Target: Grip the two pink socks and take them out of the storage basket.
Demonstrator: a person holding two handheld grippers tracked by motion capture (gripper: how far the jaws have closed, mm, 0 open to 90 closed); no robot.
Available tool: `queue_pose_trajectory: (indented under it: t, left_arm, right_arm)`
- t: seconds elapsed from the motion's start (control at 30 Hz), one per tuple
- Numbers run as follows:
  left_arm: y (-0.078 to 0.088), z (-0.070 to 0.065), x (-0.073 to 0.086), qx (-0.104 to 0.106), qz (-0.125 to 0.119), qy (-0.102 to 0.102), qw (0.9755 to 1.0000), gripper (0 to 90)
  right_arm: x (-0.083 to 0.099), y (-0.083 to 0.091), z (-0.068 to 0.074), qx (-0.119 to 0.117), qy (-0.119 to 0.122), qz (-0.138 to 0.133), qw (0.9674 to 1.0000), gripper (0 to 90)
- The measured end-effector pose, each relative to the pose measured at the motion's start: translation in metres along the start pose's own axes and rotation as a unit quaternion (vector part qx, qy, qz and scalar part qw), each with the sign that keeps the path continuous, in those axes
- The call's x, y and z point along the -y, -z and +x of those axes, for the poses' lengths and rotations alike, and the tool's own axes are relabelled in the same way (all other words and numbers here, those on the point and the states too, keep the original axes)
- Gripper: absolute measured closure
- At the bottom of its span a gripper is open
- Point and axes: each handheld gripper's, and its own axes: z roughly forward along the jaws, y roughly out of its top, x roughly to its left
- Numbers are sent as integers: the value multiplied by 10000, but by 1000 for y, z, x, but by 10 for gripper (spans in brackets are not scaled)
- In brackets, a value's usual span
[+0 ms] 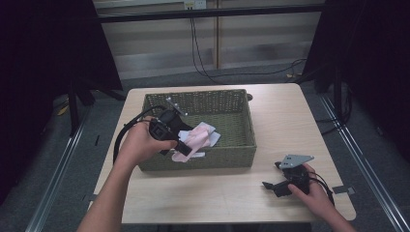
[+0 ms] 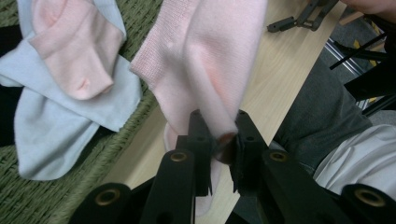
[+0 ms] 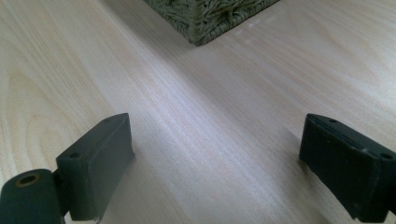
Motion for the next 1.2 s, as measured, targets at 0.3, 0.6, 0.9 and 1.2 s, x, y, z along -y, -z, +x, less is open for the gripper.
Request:
queue_pose_trajectory:
  t: [0.3,0.6,0.9,1.2]
  left_arm:
    - [-17,-16,7,164,39,-290,9994,798]
    - [-47,-24,9,220,150,-485,9985,784]
    - [-75,-29,12,296,221,-643,9972,763]
    - [-101,-29,16,279,337,-716,9965,761]
  right_arm:
    - [0,0,0,1,0,0,10000,89]
    - [0,0,0,1,-1,-1,10000,89]
    - [0,0,0,0,1,0,10000,89]
    - [0,0,0,1,1,0,10000,89]
